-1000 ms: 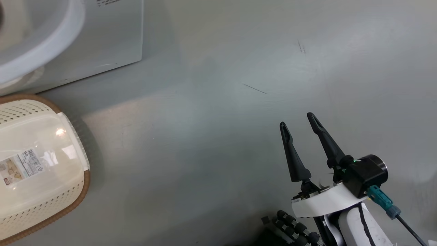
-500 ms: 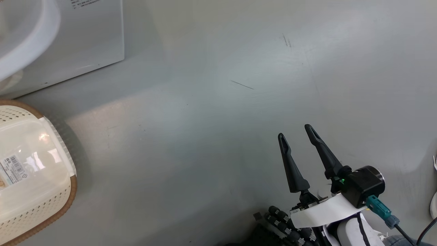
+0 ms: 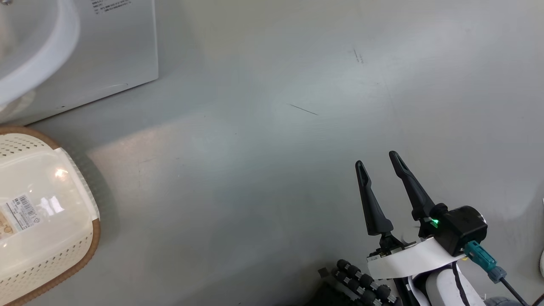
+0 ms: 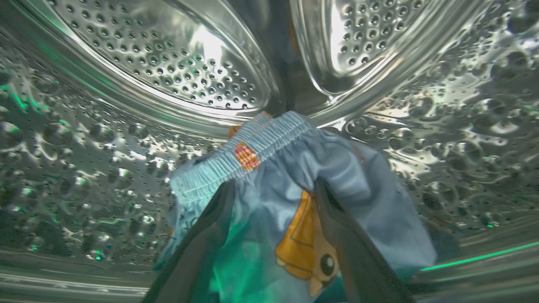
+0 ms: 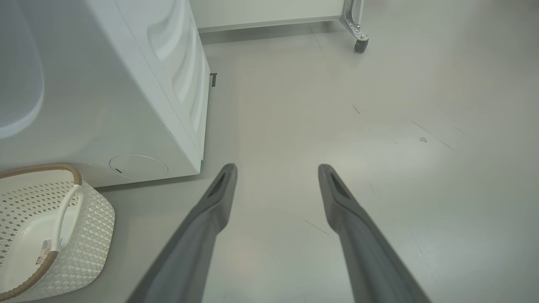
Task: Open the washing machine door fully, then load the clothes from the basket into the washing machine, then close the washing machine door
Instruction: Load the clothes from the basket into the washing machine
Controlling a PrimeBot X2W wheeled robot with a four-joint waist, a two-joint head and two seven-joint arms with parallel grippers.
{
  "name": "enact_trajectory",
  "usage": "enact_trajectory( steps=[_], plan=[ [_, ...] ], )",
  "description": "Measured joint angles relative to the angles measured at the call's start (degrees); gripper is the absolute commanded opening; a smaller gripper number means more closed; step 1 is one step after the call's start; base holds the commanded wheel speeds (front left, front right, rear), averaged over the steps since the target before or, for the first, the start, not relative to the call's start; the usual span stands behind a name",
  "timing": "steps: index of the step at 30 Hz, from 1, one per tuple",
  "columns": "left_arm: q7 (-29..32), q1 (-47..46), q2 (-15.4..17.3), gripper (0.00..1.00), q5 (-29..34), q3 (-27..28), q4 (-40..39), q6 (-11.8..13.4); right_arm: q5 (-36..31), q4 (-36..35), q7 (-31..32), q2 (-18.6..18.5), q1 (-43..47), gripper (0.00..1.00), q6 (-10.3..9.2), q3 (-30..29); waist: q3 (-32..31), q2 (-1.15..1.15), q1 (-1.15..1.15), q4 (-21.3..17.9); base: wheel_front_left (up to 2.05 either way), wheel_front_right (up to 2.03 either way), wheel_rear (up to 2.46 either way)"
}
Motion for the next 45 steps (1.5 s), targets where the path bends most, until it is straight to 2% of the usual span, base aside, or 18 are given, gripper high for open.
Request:
enact_trajectory(
  steps=[3,12,18,26,31,36,45],
  plan=[
    [-0.2,0.0,-3.4,1.0,-0.6,-0.2,0.7,0.9,0.0,0.0,0.0,0.0,-0.3,1.0,0.0,-0.5,-0.5,0.0,0.0,1.0,0.0,0.0,0.0],
    [-4.4,0.9,-9.1,1.0,-0.7,-1.8,4.5,2.8,0.0,1.5,0.0,-0.1,-2.9,1.0,0.09,-1.6,-3.6,0.0,0.0,4.4,0.0,0.0,0.0],
    [-7.9,6.1,-12.3,1.0,-1.7,-1.2,7.5,3.7,0.0,3.6,0.0,-0.1,-3.1,1.0,0.32,-2.1,-7.1,0.0,0.0,6.7,0.0,0.0,0.0],
    [-12.8,11.6,-18.1,1.0,-4.3,-0.9,9.3,3.6,-0.6,5.6,0.0,-0.2,-3.0,1.0,1.26,-3.5,-12.3,0.0,0.0,10.0,0.0,0.0,0.0],
    [-16.1,15.8,-20.3,1.0,-6.2,0.0,10.2,3.6,-0.7,6.6,0.0,-0.3,-2.9,1.0,1.66,-4.4,-15.7,0.0,0.0,11.9,0.0,0.0,0.0],
    [-18.2,20.2,-23.5,1.0,-7.5,0.1,10.5,1.8,-1.8,7.6,0.0,-0.3,-2.4,1.0,2.09,-5.5,-19.1,0.0,0.0,13.7,0.0,0.0,0.0],
    [-19.3,27.6,-27.9,1.0,-8.8,0.0,7.8,0.1,-2.3,8.6,0.0,-0.7,0.2,1.0,2.64,-7.2,-25.3,0.0,0.0,16.8,0.0,0.0,0.0]
  ],
)
